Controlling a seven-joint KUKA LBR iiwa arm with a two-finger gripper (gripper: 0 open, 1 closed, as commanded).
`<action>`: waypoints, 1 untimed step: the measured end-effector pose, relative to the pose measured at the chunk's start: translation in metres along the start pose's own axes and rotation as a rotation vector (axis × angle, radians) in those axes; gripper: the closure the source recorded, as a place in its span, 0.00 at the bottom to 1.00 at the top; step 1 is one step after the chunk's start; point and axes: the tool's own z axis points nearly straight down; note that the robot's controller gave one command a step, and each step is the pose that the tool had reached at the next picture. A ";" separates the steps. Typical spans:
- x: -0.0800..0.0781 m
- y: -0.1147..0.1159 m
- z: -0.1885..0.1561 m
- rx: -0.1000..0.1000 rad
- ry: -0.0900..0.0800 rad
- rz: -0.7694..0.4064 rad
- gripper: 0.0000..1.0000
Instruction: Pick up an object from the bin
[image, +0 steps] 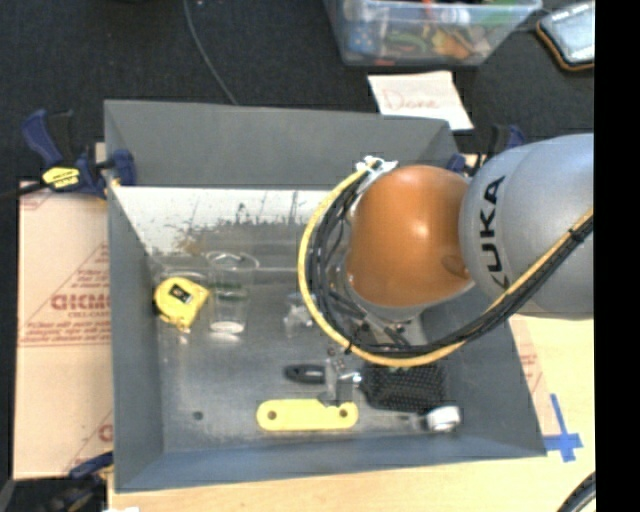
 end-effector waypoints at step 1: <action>-0.011 0.019 -0.063 -0.001 -0.002 -0.146 0.00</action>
Offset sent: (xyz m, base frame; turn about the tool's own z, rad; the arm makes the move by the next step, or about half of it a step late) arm -0.0036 0.0375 -0.0395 -0.0021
